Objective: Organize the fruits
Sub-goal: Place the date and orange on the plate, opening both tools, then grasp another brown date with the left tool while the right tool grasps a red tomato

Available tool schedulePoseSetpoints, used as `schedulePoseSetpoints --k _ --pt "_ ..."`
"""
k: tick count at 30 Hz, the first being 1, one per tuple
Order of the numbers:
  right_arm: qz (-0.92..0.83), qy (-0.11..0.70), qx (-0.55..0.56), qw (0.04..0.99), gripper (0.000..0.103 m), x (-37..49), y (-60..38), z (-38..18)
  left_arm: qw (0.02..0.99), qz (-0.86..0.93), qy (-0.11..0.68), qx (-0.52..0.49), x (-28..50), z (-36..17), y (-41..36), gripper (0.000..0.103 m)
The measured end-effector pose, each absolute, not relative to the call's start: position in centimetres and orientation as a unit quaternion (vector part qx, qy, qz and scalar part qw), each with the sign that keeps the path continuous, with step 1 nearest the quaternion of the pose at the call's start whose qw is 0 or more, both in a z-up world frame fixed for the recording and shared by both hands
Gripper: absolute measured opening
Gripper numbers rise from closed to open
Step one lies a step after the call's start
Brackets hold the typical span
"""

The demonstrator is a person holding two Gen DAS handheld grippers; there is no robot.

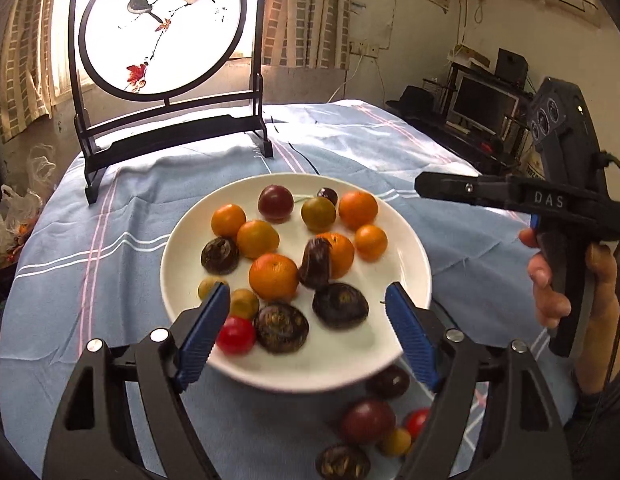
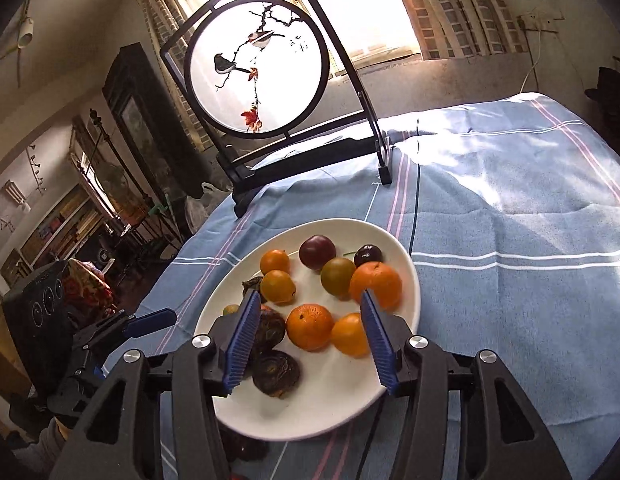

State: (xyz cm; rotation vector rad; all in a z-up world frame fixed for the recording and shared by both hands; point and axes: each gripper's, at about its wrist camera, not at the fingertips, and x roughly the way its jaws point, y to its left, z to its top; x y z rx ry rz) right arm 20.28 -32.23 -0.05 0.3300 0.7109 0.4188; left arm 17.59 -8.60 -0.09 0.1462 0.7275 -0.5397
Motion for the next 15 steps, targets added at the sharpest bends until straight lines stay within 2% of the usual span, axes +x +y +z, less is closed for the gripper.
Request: schedulePoseSetpoints --k 9,10,12,14,15 --pt "0.219 0.352 0.153 0.897 0.054 11.1 -31.4 -3.4 0.880 -0.251 0.379 0.134 10.2 -3.1 -5.6 0.077" --pt "0.223 0.353 0.153 0.896 0.054 10.6 -31.3 -3.8 0.877 -0.255 0.386 0.130 10.1 -3.5 -5.7 0.075" --pt "0.215 0.351 0.147 0.899 0.054 9.9 -31.3 -4.0 0.869 -0.267 0.397 0.130 9.8 -4.3 -6.2 0.064" --pt "0.209 0.333 0.144 0.908 0.055 9.2 -31.5 -3.6 0.867 -0.264 0.398 0.144 9.6 -5.4 -7.2 0.061" --pt "0.210 0.331 0.145 0.909 0.057 9.1 -31.5 -3.6 0.864 -0.261 0.404 0.150 9.8 -5.9 -7.6 0.054"
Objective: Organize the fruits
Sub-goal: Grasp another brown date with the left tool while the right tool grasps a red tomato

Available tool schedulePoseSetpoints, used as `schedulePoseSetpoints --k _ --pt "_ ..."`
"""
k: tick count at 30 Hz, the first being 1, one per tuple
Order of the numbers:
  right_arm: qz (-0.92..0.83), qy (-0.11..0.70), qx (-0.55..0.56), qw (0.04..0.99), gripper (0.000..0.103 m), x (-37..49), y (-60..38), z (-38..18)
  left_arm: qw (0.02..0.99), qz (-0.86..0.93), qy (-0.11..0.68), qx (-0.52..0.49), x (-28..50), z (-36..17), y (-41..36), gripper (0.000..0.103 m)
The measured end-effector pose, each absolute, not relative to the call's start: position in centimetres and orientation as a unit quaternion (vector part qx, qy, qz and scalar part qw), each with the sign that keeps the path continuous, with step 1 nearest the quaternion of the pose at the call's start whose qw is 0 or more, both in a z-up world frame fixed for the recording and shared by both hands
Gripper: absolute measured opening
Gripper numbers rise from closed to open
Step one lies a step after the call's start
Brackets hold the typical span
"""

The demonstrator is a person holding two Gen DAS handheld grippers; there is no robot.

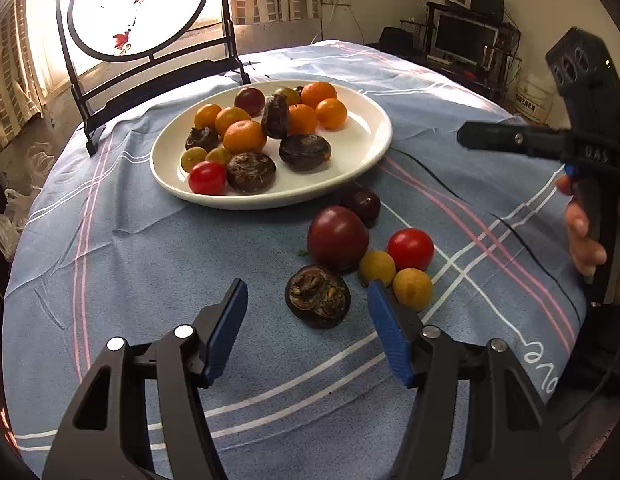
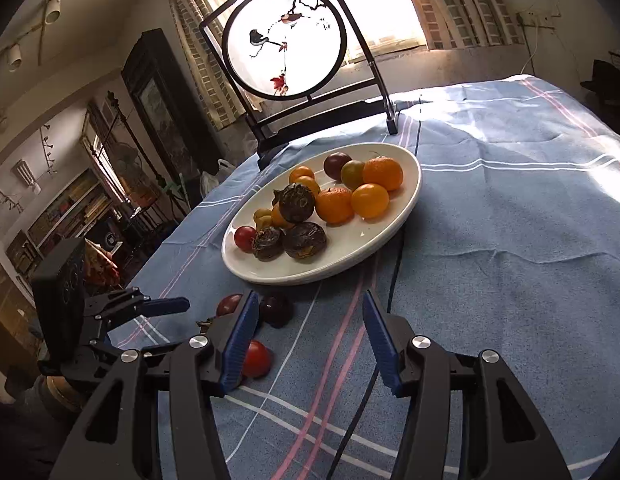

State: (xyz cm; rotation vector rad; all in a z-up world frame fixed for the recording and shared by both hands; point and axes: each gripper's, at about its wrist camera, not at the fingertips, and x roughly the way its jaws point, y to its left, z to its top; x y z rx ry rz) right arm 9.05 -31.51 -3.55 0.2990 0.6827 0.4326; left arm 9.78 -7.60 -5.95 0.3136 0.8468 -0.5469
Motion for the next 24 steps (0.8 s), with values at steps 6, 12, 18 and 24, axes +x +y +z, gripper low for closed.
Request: schedulePoseSetpoints --k 6,12,18,24 --pt "0.224 0.353 0.149 0.896 0.058 9.9 -31.4 -4.1 0.850 -0.260 0.439 0.134 11.0 -7.3 -7.7 0.038" --pt "0.273 0.400 0.055 0.873 0.057 9.5 -26.9 -4.8 0.881 -0.251 0.391 0.092 10.1 -5.8 -5.8 0.037" --pt "0.288 0.431 0.012 0.855 0.043 9.6 -24.0 -5.4 0.893 -0.241 0.376 0.056 10.2 -5.1 -4.6 0.038" --pt "0.297 0.466 0.034 0.833 0.042 11.1 -23.6 -6.3 0.890 -0.245 0.382 0.043 10.4 -5.1 -4.2 0.038"
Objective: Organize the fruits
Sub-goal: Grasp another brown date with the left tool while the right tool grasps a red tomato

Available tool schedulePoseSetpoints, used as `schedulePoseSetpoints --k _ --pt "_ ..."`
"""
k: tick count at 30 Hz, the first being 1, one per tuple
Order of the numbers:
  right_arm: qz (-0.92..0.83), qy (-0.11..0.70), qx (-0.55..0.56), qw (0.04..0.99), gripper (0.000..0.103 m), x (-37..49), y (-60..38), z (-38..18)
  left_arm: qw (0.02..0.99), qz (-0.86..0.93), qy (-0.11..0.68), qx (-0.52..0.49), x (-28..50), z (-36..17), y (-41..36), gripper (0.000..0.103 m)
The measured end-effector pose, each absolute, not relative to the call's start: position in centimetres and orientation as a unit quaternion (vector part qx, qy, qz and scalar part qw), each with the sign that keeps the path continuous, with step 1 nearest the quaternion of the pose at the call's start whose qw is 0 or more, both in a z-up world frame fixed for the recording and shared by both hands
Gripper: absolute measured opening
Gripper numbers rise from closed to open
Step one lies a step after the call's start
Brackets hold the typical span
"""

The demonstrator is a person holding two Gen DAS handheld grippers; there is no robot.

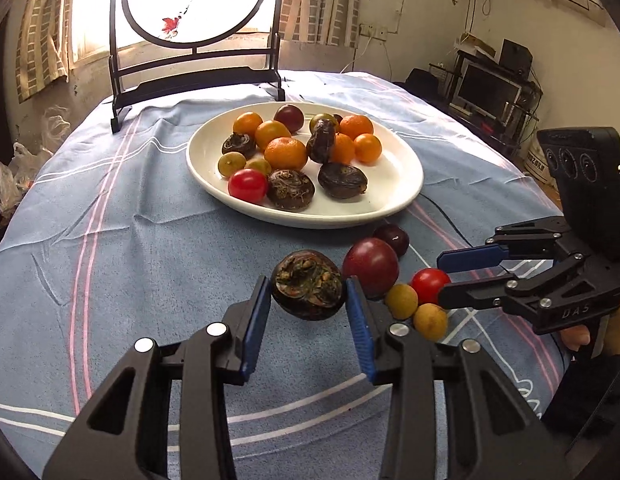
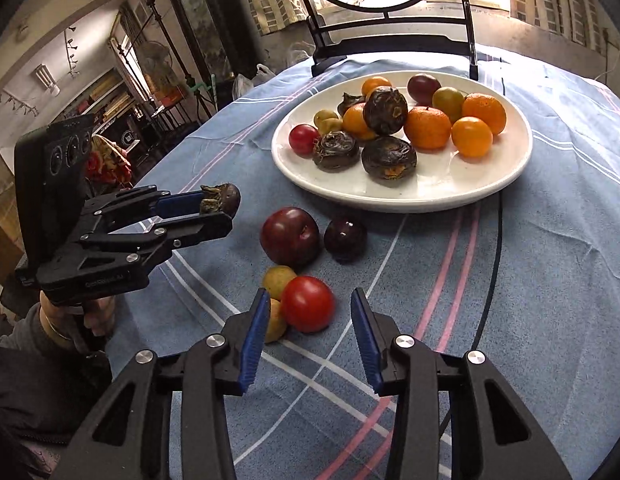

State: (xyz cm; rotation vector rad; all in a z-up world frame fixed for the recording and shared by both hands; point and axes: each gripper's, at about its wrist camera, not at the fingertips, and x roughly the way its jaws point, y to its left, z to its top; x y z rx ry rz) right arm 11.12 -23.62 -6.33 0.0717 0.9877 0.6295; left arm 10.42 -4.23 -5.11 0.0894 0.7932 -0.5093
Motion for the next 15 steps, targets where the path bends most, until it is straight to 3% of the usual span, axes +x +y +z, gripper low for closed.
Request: schedulePoseSetpoints --k 3,7,15 --pt "0.312 0.486 0.070 0.813 0.042 11.9 -23.9 -6.7 0.890 -0.244 0.384 0.038 10.6 -5.1 -4.1 0.038" --pt "0.338 0.510 0.097 0.785 0.027 11.9 -24.1 -7.1 0.890 -0.244 0.384 0.033 10.7 -5.1 -3.9 0.038" --pt "0.306 0.495 0.046 0.812 0.030 11.0 -24.1 -6.7 0.888 -0.246 0.387 0.035 10.8 -5.1 -4.0 0.038"
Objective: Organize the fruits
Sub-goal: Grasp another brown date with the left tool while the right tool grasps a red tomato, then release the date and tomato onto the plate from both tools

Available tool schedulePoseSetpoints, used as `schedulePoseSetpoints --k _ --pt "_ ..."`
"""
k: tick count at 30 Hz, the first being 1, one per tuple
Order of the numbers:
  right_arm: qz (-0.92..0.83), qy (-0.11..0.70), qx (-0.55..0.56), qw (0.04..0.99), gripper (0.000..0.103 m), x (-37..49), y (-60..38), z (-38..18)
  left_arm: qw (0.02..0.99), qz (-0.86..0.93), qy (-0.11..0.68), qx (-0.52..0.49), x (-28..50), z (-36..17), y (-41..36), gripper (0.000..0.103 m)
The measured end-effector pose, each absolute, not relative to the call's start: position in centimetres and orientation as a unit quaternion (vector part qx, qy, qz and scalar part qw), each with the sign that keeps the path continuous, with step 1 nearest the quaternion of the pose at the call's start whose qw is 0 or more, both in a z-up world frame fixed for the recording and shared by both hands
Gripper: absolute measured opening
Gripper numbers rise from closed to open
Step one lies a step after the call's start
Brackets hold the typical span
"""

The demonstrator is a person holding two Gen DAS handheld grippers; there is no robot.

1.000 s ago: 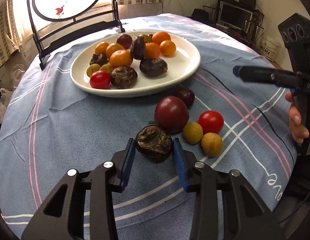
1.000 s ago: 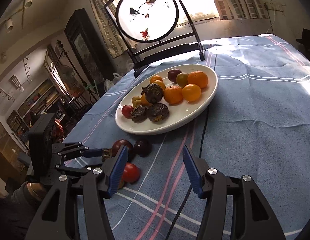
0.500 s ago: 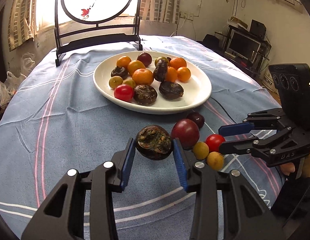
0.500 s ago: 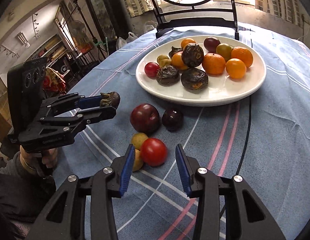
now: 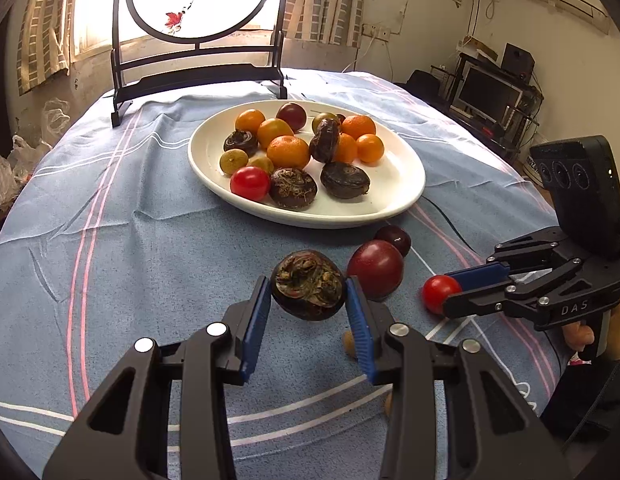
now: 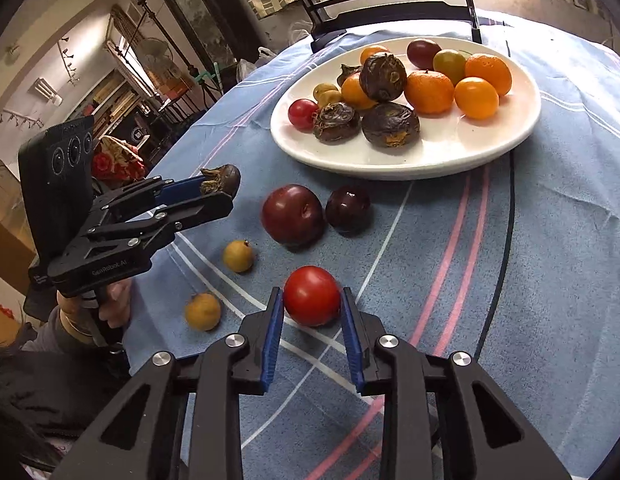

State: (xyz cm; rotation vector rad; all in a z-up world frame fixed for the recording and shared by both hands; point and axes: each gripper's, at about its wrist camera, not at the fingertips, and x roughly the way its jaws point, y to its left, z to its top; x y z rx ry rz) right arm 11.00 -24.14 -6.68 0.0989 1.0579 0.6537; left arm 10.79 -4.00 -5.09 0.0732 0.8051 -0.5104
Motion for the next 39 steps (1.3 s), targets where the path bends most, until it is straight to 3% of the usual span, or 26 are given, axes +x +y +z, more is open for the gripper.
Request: schedulePoseSetpoints --k 8,17,24,29,32,36,39 --pt "0.299 0.488 0.021 0.820 0.028 11.1 -23.0 -6.5 0.890 -0.242 0.385 0.041 10.6 -5.1 -4.1 0.038" --pt "0.276 0.419 0.074 0.862 0.028 11.0 -28.4 -1.2 0.890 -0.255 0.378 0.022 10.9 -3.6 -3.7 0.038" --pt "0.230 0.399 0.071 0.885 0.029 16.5 -30.0 1.4 0.893 -0.266 0.359 0.050 14.7 0.2 -7.3 0.038" --pt "0.204 0.413 0.064 0.885 0.030 20.7 -29.3 -0.6 0.876 -0.270 0.394 0.062 19.1 -1.4 -10.5 0.038" --pt "0.196 0.404 0.089 0.889 0.049 21.0 -30.0 -1.3 0.872 -0.264 0.407 0.060 19.9 -2.1 -11.0 0.047" --pt "0.209 0.395 0.117 0.887 0.050 18.7 -31.0 -1.8 0.881 -0.264 0.390 0.051 17.9 -1.0 -9.2 0.064" --pt "0.211 0.399 0.119 0.884 0.052 16.0 -31.1 -2.8 0.883 -0.264 0.381 0.072 14.7 -0.7 -7.8 0.065"
